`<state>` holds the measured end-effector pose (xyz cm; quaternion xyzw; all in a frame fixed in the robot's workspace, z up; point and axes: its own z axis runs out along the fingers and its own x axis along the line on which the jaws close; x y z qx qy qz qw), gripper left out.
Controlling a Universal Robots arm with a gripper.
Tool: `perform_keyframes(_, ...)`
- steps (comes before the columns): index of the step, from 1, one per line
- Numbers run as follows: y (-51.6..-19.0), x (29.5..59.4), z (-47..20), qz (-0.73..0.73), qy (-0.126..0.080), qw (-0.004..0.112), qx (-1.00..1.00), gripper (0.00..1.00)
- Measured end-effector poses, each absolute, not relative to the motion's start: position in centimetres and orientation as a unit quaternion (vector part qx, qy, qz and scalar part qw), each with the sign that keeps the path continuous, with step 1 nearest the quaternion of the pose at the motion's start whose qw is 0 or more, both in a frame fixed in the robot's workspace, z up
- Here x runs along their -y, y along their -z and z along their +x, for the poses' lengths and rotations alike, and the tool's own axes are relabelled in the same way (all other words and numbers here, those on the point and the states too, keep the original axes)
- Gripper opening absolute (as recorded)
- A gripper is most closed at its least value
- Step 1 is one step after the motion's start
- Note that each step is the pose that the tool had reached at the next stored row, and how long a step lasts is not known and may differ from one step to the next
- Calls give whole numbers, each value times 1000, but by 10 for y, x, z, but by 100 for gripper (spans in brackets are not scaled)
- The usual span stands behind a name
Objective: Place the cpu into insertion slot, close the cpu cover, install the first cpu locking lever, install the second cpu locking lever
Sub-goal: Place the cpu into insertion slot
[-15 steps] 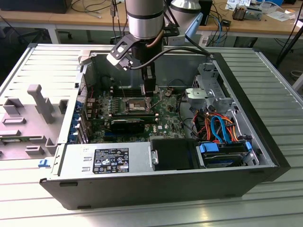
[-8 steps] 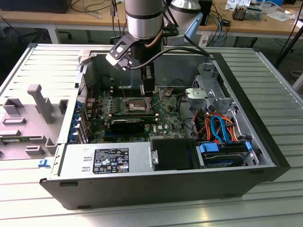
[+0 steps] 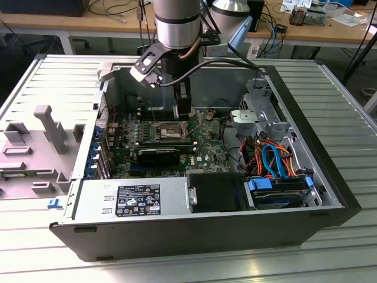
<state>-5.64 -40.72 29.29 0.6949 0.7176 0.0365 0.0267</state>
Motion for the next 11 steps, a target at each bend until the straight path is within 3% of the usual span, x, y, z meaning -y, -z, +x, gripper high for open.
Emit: perform_keyframes(11,-293,407,-59,695,-36,27,-718,55)
